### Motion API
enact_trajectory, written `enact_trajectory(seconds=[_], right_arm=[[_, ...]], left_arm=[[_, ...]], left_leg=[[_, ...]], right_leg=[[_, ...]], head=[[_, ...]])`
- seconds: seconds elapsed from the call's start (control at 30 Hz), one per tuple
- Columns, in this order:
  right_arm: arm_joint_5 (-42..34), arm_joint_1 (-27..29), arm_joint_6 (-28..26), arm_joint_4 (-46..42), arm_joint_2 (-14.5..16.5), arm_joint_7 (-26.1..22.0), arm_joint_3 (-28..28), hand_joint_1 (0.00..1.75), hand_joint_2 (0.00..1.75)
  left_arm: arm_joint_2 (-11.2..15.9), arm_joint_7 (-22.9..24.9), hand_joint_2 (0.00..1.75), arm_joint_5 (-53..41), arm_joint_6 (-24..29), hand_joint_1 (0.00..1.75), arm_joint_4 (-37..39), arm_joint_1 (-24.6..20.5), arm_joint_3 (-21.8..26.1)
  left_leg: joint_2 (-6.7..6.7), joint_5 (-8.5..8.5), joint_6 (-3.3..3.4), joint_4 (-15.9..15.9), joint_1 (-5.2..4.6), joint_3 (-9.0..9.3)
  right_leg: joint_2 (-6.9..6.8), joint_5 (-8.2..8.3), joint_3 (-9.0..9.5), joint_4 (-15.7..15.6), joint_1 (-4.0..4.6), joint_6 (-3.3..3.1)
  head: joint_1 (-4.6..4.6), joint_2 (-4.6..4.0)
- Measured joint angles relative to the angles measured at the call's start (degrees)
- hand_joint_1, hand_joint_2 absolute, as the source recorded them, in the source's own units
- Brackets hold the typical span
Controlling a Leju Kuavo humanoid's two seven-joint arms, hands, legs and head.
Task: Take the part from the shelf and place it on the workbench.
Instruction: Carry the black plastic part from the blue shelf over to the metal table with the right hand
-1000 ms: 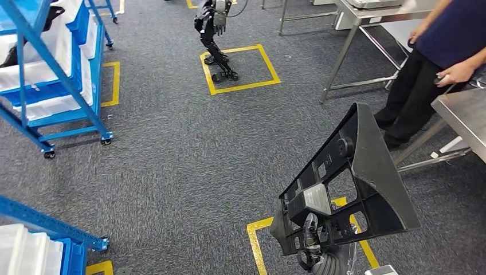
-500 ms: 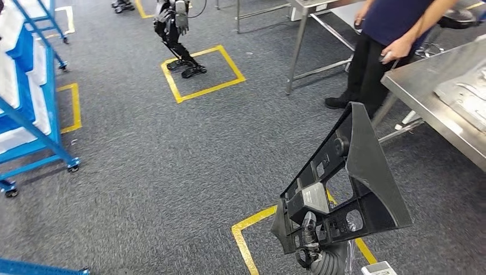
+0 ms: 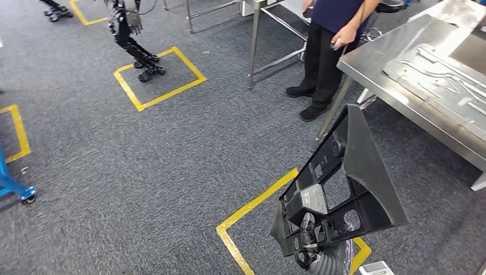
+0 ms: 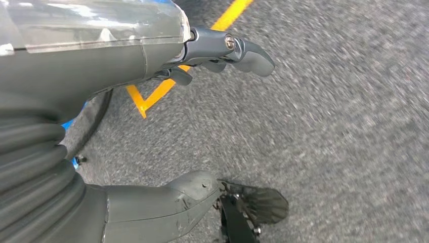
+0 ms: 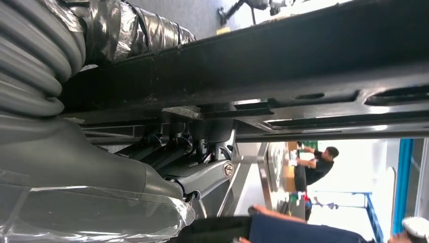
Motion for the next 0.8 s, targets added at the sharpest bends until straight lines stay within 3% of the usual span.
enact_trajectory(seconds=[0.07, 0.13, 0.2, 0.23, 0.3, 0.37, 0.43, 0.47, 0.5, 0.57, 0.63, 0.67, 0.73, 0.77, 0.8], right_arm=[[0.62, -0.08, -0.83, 0.12, 0.0, 0.27, 0.0, 1.75, 1.75], [5.8, -0.21, -5.63, 0.38, 0.2, 2.43, 0.0, 1.75, 1.75], [17.81, -0.08, -13.31, 1.2, 0.91, 5.74, -0.22, 1.75, 1.75], [26.04, 0.16, -16.24, 1.67, 1.72, 7.05, -0.79, 1.75, 1.75], [42.86, 0.48, -18.52, 2.21, 4.31, 8.28, -3.36, 1.75, 1.75], [55.71, 0.66, -18.67, 2.49, 7.5, 8.94, -7.43, 1.75, 1.75], [64.24, 1.08, -18.79, 2.72, 10.05, 10.06, -11.48, 1.75, 1.75], [67.0, 1.33, -18.85, 2.78, 10.96, 10.72, -13.12, 1.75, 1.75], [68.92, 1.53, -18.88, 2.85, 11.72, 11.42, -14.49, 1.75, 1.75], [71.03, 1.84, -18.91, 3.02, 12.82, 12.95, -16.51, 1.75, 1.75], [72.02, 1.99, -18.93, 3.13, 13.46, 14.24, -17.76, 1.75, 1.75], [72.33, 2.08, -18.93, 3.14, 13.65, 14.86, -18.2, 1.75, 1.75], [72.83, 2.28, -18.94, 3.14, 13.84, 16.18, -18.79, 1.75, 1.75], [73.03, 2.38, -18.96, 3.14, 13.86, 16.94, -18.94, 1.75, 1.75], [73.15, 2.43, -18.97, 3.13, 13.85, 17.59, -18.99, 1.75, 1.75]], left_arm=[[-0.09, 0.0, 1.75, -0.04, -0.05, 0.0, 0.0, -0.09, 0.0], [-0.16, 0.01, 1.75, 0.03, -0.05, 0.0, 0.0, -0.19, 0.03], [-0.2, 0.03, 1.75, 0.2, -0.03, 0.0, -0.01, -0.36, 0.1], [-0.2, 0.08, 1.75, 0.22, -0.03, 0.0, -0.01, -0.41, 0.15], [-0.19, 0.21, 1.75, 0.02, -0.05, 0.0, -0.02, -0.4, 0.27], [-0.16, 0.4, 1.75, -0.5, -0.13, 0.0, -0.01, -0.31, 0.4], [-0.13, 0.54, 1.75, -1.07, -0.2, 0.0, 0.0, -0.15, 0.52], [-0.09, 0.56, 1.75, -1.32, -0.21, 0.0, -0.01, -0.1, 0.62], [-0.05, 0.59, 1.75, -1.53, -0.21, 0.0, -0.01, -0.08, 0.74], [0.01, 0.68, 1.75, -1.79, -0.25, 0.0, -0.02, -0.1, 1.03], [0.0, 0.84, 1.75, -1.99, -0.31, 0.0, -0.01, -0.1, 1.27], [-0.01, 0.93, 1.75, -2.1, -0.33, 0.0, 0.0, -0.09, 1.36], [-0.05, 1.04, 1.75, -2.31, -0.35, 0.0, 0.0, -0.12, 1.42], [-0.1, 1.07, 1.75, -2.39, -0.36, 0.0, -0.01, -0.18, 1.44], [-0.12, 1.07, 1.75, -2.46, -0.37, 0.0, -0.01, -0.26, 1.45]], left_leg=[[1.24, -0.41, -0.19, -0.13, -0.14, 0.61], [2.31, -0.67, -0.63, -0.36, -0.25, 1.02], [3.41, -0.84, -1.19, -0.77, -0.39, 1.5], [3.13, -1.08, -1.45, -0.76, -0.37, 1.76], [0.54, -2.82, -1.8, 1.59, -0.32, 1.13], [-2.35, -5.98, -1.97, 8.24, -0.16, -2.07], [-2.97, -7.45, -2.21, 14.02, -0.12, -5.55], [-3.03, -6.57, -2.29, 14.31, -0.1, -6.17], [-3.19, -4.68, -2.36, 12.53, -0.04, -5.8], [-5.37, -0.52, -2.55, 5.73, 0.3, -3.38], [-7.93, 0.8, -2.31, 1.54, 0.55, -1.81], [-8.37, 0.45, -1.98, 1.31, 0.46, -1.72], [-7.12, 0.62, -1.18, 1.17, 0.28, -1.68], [-6.44, 0.75, -0.82, 0.97, 0.32, -1.57], [-5.72, 0.88, -0.48, 0.71, 0.42, -1.42]], right_leg=[[-2.61, 2.71, 3.76, -7.16, 0.74, -0.93], [-4.16, 2.95, 5.09, -9.96, 1.54, -1.69], [-3.03, 3.11, 5.17, -10.49, 1.6, -2.1], [-2.38, 3.3, 5.48, -11.05, 1.4, -2.29], [-1.06, 3.75, 6.32, -12.23, 0.81, -2.75], [0.33, 3.83, 6.65, -12.53, 0.6, -3.08], [1.95, 3.72, 6.73, -12.39, 0.59, -3.19], [2.8, 3.62, 6.76, -12.21, 0.55, -3.11], [3.64, 3.45, 6.78, -11.93, 0.45, -2.95], [5.18, 2.84, 6.57, -10.91, 0.25, -2.37], [6.52, 2.38, 5.82, -9.76, 0.16, -1.7], [7.18, 2.4, 5.42, -9.52, 0.09, -1.37], [8.46, 2.73, 4.93, -9.61, -0.12, -0.73], [8.04, 2.67, 4.78, -9.45, -0.09, -0.44], [6.75, 2.14, 4.34, -8.55, 0.0, -0.18]], head=[[-0.01, 0.0], [-0.02, 0.0], [-0.02, 0.0], [-0.02, 0.0], [-0.06, 0.0], [-0.13, 0.0], [-0.15, 0.0], [-0.14, 0.0], [-0.15, 0.0], [-0.15, 0.0], [-0.14, 0.0], [-0.13, 0.0], [-0.14, 0.0], [-0.12, 0.0], [-0.05, 0.0]])
